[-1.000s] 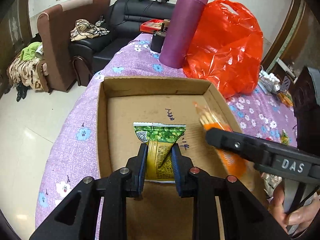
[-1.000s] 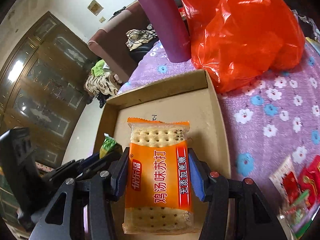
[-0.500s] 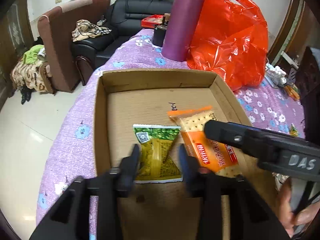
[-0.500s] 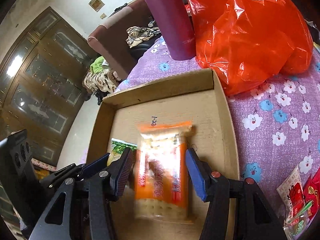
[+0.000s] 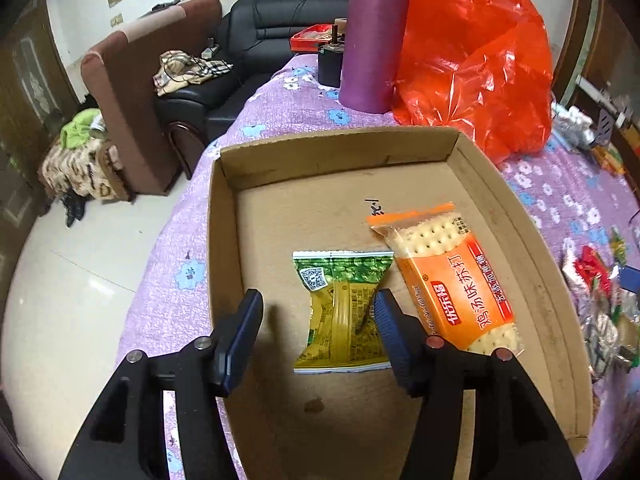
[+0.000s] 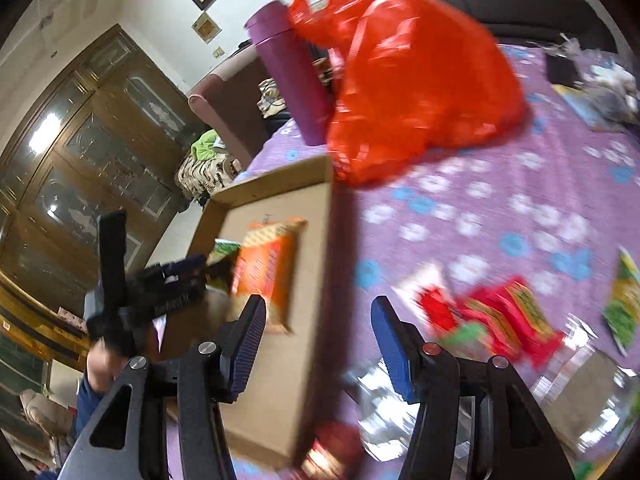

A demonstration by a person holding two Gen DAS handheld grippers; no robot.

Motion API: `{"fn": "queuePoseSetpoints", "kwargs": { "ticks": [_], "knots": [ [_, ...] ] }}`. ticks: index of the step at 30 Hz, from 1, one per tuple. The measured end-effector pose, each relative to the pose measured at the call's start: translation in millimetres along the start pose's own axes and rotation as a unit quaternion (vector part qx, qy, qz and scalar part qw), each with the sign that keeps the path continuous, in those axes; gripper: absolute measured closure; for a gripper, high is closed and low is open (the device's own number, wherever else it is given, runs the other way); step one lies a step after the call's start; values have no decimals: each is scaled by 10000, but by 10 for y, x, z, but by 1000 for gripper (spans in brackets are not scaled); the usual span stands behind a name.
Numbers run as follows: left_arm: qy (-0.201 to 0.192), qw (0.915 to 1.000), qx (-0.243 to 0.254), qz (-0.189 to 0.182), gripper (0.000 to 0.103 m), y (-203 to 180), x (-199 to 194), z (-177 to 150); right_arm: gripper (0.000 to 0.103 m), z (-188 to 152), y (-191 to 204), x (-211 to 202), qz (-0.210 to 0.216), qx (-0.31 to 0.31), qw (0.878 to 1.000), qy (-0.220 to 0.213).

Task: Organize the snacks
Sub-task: 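Grasp the long cracker pack with the right tool while the left tool grasps a silver foil bag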

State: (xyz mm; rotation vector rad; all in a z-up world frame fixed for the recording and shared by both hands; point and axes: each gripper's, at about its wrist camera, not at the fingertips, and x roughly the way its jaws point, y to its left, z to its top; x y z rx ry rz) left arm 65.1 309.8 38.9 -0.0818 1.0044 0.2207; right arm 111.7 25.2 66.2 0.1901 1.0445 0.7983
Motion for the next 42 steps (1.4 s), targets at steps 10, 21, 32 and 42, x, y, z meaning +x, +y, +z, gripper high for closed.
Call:
{"fn": "queuePoseSetpoints", "kwargs": {
  "ticks": [10,21,32,42],
  "knots": [
    [-624,9961,182,-597,46,-348,-682,-320,43,-460,-575,-590,-416,-25,9989,-195],
    [-681,9863,676,-1342,46,-1032,-1002,-683,43,-773,-727,-502,-710,-508,9957,298],
    [-125,9773,736,-1981,39,-1582,-953,-631,51,-1035,-486,-350,-1768,-1573,9711,301],
    [396,9896,532,-1278,28,-2105,-400,-224,52,-946,-929,-615,-880,-338,9955,-125]
  ]
}}
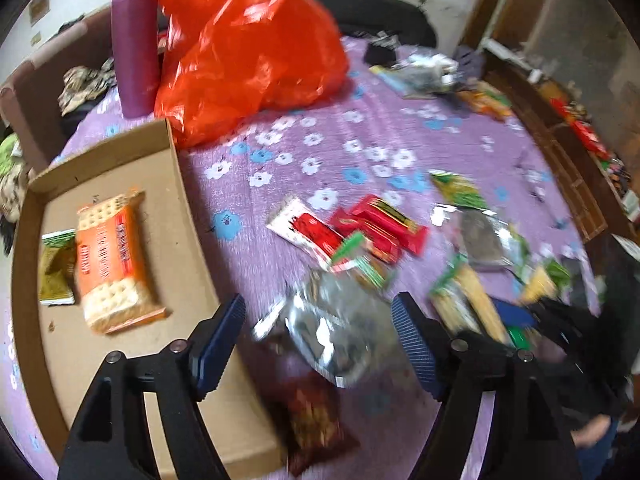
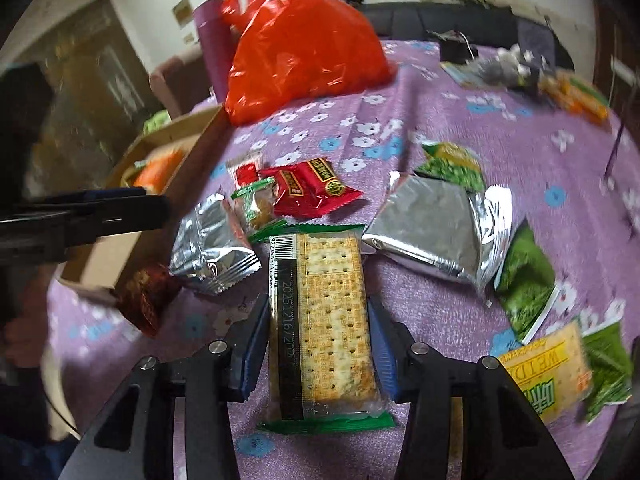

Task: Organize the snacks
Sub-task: 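Grasp the long cracker pack with the right tool while the left tool grasps a silver foil bag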

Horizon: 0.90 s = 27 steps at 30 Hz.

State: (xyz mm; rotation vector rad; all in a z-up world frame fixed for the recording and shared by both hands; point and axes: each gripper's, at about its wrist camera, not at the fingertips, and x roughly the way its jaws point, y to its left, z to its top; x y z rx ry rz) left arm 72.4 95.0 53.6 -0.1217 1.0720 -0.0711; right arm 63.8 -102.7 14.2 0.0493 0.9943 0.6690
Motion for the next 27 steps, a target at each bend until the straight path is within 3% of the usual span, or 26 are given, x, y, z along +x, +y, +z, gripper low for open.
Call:
{"fn": "queuePoseSetpoints", "kwargs": {
  "ticks": [5,12,15,16,18,23,27],
  "knots": [
    [497,9987,-75,-32,28,-83,316,11,52,24,-138,-108,372,387,9984,-152],
    [559,9911,1000,-673,28,-607,122,-369,53,59,-286,-253,444,825,9948,-404],
    [592,9760,1906,-865,28,-924,-4,-665,53,67,-330,-302,444,956,9931,-519],
    [580,9662,2292,-1026,28,-1028,-74,-804,53,65,-345,-312,457,981,9927,-532],
    [467,9563,2646,-1152,28,-1093,-198,-937,53,50,-387,-336,475,1045,9918,-558],
    [-73,9522,2916,-910,25,-1108,-344,-887,53,56,-435,-368,486,1129,9906,-609],
    [-174,9417,3297,-655,25,-1212,-216,-870,53,56,-453,-390,471,1175,9898,-659]
  ]
}}
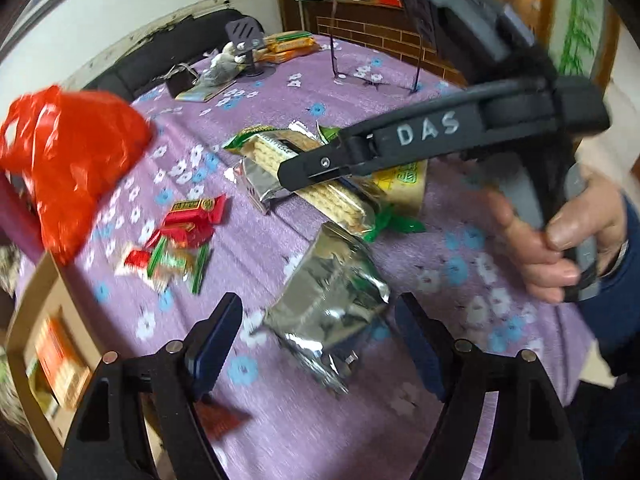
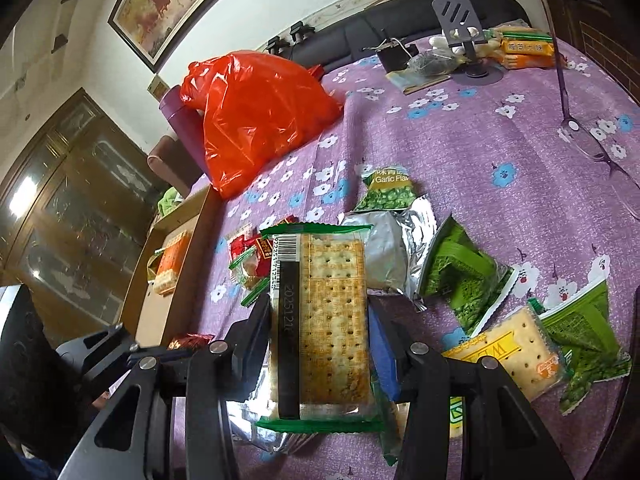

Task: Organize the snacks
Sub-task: 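Grasp the long cracker pack with the right tool while the left tool grasps a silver foil bag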

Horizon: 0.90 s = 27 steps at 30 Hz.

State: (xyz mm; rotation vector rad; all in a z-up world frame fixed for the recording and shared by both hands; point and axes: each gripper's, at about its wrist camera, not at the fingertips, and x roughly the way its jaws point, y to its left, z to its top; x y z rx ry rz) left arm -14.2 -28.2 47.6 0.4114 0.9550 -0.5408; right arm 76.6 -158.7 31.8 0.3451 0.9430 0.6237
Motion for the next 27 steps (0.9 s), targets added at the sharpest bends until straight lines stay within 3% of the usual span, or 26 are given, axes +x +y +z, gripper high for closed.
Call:
{"fn": "queuePoseSetpoints", "kwargs": {
  "ticks": [5,10,12,16,27],
  "knots": [
    [253,9995,201,-60,25,-8,181,-3,53,12,-41,-7,-14,76,10000,-15],
    [388,9991,23,-174,25,56,400,15,53,0,-16,-23,-3,22,10000,-29],
    [258,9993,-180,-218,29,93,414,22,53,1,-18,-19,-12,24,10000,-28],
    [140,9985,-488,-212,45,121,397,-3,53,-6,-14,1,-47,-5,10000,4],
    [-485,9872,-1498,246,45,371,25,-235,53,-41,119,32,-246,-345,9991,-68]
  ]
}}
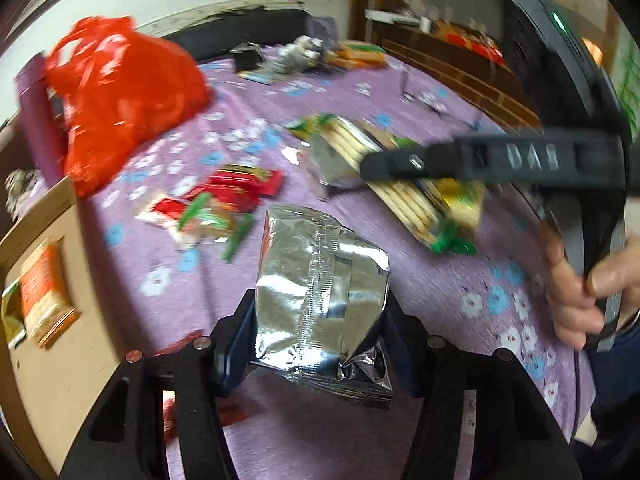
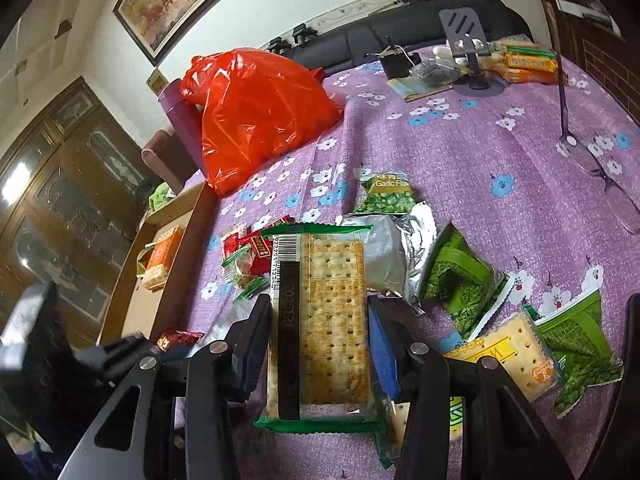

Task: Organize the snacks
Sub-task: 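Grasp the long cracker pack with the right tool while the left tool grasps a silver foil bag, then carry both items into the cardboard tray and open both tools to release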

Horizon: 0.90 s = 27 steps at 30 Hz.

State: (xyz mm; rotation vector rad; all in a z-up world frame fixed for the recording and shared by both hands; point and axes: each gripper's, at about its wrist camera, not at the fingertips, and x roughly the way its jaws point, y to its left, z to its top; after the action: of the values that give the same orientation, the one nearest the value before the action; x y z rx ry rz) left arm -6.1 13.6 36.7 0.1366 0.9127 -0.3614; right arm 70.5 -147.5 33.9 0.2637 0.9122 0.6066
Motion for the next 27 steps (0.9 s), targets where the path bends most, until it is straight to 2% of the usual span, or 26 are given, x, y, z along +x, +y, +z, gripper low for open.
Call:
{"fn": "queuePoseSetpoints", "kwargs": {
  "ticks": [11,18,27],
  "knots": [
    [-189,9990,-395,135,45,256,-153,18,53,-28,138,21,138,-284,9995,-37],
    [-394,9974,-570,202,45,392,-319,-4,53,-30,188,-12,543,-274,9981,-118],
    [-647,9925,-958,400,45,773,-600,-119,52,-26,265,23,774,-162,9969,-12]
  ]
}}
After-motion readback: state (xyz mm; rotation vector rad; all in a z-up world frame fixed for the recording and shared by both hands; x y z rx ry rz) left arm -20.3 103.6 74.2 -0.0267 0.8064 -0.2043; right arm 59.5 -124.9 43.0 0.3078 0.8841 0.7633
